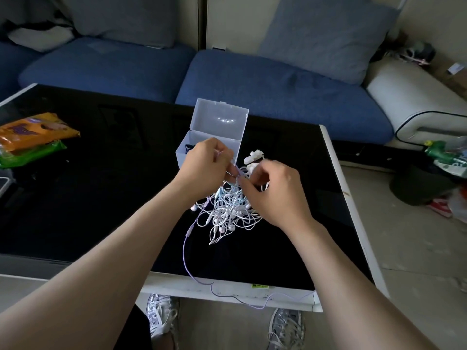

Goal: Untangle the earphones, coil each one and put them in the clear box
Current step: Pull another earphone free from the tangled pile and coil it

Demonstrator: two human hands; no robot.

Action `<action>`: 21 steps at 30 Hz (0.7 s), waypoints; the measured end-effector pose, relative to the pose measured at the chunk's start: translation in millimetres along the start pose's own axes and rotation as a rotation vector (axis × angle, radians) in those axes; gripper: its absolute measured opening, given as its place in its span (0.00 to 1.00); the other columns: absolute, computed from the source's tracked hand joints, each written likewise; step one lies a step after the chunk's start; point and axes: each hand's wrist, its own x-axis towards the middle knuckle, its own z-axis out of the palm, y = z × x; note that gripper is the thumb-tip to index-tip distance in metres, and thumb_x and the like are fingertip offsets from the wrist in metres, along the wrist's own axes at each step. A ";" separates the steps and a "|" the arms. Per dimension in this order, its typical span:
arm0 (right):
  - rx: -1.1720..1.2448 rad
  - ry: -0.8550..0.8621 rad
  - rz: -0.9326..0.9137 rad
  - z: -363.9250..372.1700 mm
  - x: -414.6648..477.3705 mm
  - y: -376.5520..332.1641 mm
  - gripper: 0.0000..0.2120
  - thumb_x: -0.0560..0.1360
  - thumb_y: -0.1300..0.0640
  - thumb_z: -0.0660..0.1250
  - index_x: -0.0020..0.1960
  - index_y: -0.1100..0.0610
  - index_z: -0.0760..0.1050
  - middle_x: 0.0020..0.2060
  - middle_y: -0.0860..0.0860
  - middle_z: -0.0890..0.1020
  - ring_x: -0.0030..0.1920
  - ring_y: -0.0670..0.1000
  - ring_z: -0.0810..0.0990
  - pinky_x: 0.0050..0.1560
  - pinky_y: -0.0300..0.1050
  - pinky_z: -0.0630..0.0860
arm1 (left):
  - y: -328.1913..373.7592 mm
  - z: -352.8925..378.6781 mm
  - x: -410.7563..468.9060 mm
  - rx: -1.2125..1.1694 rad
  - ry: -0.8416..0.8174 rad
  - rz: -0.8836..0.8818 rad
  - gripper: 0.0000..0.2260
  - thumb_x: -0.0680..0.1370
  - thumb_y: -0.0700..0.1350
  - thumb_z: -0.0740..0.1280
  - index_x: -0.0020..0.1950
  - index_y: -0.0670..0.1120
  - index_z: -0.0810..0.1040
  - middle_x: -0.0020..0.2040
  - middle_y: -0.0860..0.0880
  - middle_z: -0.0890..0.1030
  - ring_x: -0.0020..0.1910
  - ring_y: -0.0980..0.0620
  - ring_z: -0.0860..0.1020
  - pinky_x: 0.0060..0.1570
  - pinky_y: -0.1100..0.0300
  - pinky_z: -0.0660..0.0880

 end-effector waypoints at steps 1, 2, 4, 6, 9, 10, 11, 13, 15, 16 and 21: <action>0.042 -0.020 -0.010 -0.9 0.2 -0.3 0.11 0.76 0.47 0.73 0.42 0.51 0.75 0.35 0.47 0.80 0.36 0.48 0.80 0.39 0.53 0.78 | 0.2 0.2 0.0 0.006 0.003 0.002 0.07 0.86 0.43 0.62 0.49 0.43 0.75 0.38 0.48 0.87 0.38 0.49 0.87 0.44 0.53 0.81; 0.076 -0.066 -0.017 -1.9 -0.3 -0.2 0.08 0.76 0.54 0.74 0.47 0.51 0.75 0.38 0.47 0.81 0.37 0.48 0.80 0.39 0.53 0.79 | -0.1 0.5 0.3 0.017 0.006 0.003 0.08 0.86 0.43 0.62 0.50 0.43 0.75 0.38 0.49 0.88 0.39 0.49 0.87 0.44 0.54 0.80; 0.106 -0.138 -0.024 -2.7 -2.4 -1.0 0.14 0.75 0.62 0.74 0.55 0.51 0.73 0.41 0.47 0.81 0.39 0.49 0.81 0.40 0.52 0.79 | -0.6 -0.1 1.2 0.035 0.003 -0.008 0.08 0.87 0.44 0.61 0.50 0.43 0.75 0.38 0.49 0.88 0.40 0.47 0.86 0.44 0.53 0.79; 0.132 -0.130 -0.002 -0.6 -3.5 -1.8 0.21 0.74 0.65 0.74 0.62 0.50 0.71 0.43 0.46 0.81 0.40 0.48 0.81 0.40 0.50 0.79 | -1.3 -0.7 2.2 0.016 -0.023 -0.025 0.08 0.87 0.44 0.61 0.51 0.42 0.75 0.40 0.48 0.88 0.38 0.46 0.86 0.41 0.54 0.79; 0.189 -0.137 0.081 2.3 -1.1 -1.5 0.24 0.75 0.60 0.76 0.67 0.49 0.72 0.45 0.47 0.82 0.41 0.48 0.82 0.41 0.43 0.79 | -0.6 -1.2 1.6 -0.050 -0.054 -0.055 0.07 0.87 0.43 0.60 0.52 0.43 0.75 0.42 0.45 0.88 0.34 0.50 0.84 0.39 0.56 0.79; 0.205 -0.164 0.121 3.3 0.6 -1.4 0.20 0.76 0.57 0.76 0.64 0.48 0.75 0.44 0.47 0.83 0.41 0.47 0.82 0.41 0.42 0.79 | -1.0 -1.4 1.9 -0.062 -0.056 -0.060 0.07 0.87 0.43 0.60 0.52 0.43 0.75 0.42 0.45 0.88 0.33 0.50 0.84 0.39 0.55 0.79; 0.236 -0.197 0.168 4.1 2.1 -2.0 0.13 0.77 0.55 0.76 0.61 0.48 0.79 0.42 0.46 0.83 0.40 0.46 0.82 0.41 0.42 0.78 | -1.2 -1.6 1.9 -0.068 -0.056 -0.064 0.07 0.87 0.44 0.61 0.53 0.43 0.75 0.41 0.44 0.88 0.33 0.50 0.85 0.39 0.54 0.79; 0.332 -0.245 0.254 5.5 3.9 -4.0 0.06 0.79 0.49 0.75 0.53 0.50 0.84 0.38 0.45 0.84 0.37 0.43 0.81 0.40 0.38 0.74 | -1.6 -1.5 1.8 -0.063 -0.051 -0.066 0.07 0.86 0.44 0.62 0.53 0.42 0.76 0.40 0.45 0.88 0.34 0.49 0.85 0.39 0.54 0.82; 0.367 -0.222 0.280 8.8 4.9 -1.5 0.06 0.77 0.48 0.76 0.50 0.49 0.84 0.37 0.49 0.85 0.38 0.46 0.82 0.41 0.43 0.77 | -1.0 -1.3 1.1 -0.054 -0.050 -0.065 0.07 0.86 0.44 0.63 0.53 0.42 0.77 0.39 0.46 0.88 0.37 0.48 0.87 0.40 0.53 0.82; 0.375 -0.194 0.286 10.3 5.1 0.6 0.06 0.76 0.50 0.78 0.51 0.48 0.83 0.38 0.51 0.85 0.40 0.49 0.85 0.44 0.48 0.79 | -0.7 -1.3 0.8 -0.065 -0.052 -0.072 0.07 0.86 0.45 0.63 0.53 0.42 0.76 0.40 0.47 0.88 0.39 0.47 0.87 0.41 0.53 0.82; 0.356 -0.136 0.280 7.2 4.5 8.0 0.10 0.76 0.60 0.75 0.55 0.48 0.82 0.36 0.50 0.85 0.35 0.46 0.83 0.41 0.43 0.77 | 1.5 -2.9 3.6 -0.120 -0.003 -0.143 0.09 0.86 0.44 0.62 0.53 0.40 0.77 0.40 0.46 0.85 0.36 0.47 0.82 0.41 0.52 0.79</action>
